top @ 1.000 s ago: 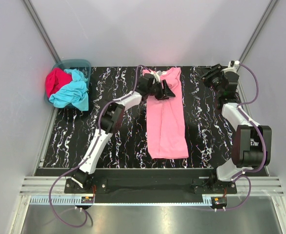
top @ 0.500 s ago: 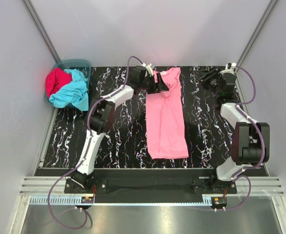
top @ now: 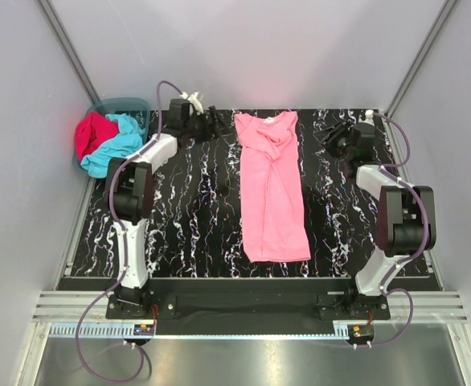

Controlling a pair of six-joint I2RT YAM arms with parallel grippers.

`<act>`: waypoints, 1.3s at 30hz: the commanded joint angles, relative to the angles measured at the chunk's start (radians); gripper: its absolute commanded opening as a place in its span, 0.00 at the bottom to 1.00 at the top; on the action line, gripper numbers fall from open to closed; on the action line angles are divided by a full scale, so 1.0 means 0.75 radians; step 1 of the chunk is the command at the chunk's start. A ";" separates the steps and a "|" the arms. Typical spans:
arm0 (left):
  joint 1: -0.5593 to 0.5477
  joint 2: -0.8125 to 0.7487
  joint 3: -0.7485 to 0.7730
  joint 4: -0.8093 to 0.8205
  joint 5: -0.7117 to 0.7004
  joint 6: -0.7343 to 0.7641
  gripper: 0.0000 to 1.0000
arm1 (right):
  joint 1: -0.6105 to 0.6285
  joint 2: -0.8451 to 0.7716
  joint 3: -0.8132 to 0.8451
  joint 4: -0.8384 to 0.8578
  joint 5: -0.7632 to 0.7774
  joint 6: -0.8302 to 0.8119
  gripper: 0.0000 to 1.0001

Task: Fold and stack the t-shirts
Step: Fold the tshirt

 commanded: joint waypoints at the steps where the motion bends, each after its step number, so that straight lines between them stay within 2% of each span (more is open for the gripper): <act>1: 0.049 0.009 0.017 0.044 0.014 0.158 0.82 | -0.006 0.048 0.186 -0.144 0.089 -0.199 0.46; 5: 0.076 0.097 0.160 -0.110 0.012 0.239 0.82 | -0.021 0.138 0.313 -0.269 0.110 -0.297 0.46; 10: 0.074 0.205 0.236 -0.088 0.049 0.163 0.82 | -0.039 0.191 0.380 -0.310 0.104 -0.343 0.46; 19: -0.018 0.412 0.467 -0.049 0.108 -0.012 0.81 | -0.045 0.277 0.429 -0.298 0.081 -0.326 0.45; 28: -0.053 0.526 0.534 0.111 0.208 -0.152 0.80 | -0.049 0.316 0.460 -0.296 0.061 -0.310 0.45; 39: -0.039 0.553 0.573 0.146 0.180 -0.111 0.79 | -0.056 0.349 0.460 -0.270 0.030 -0.285 0.43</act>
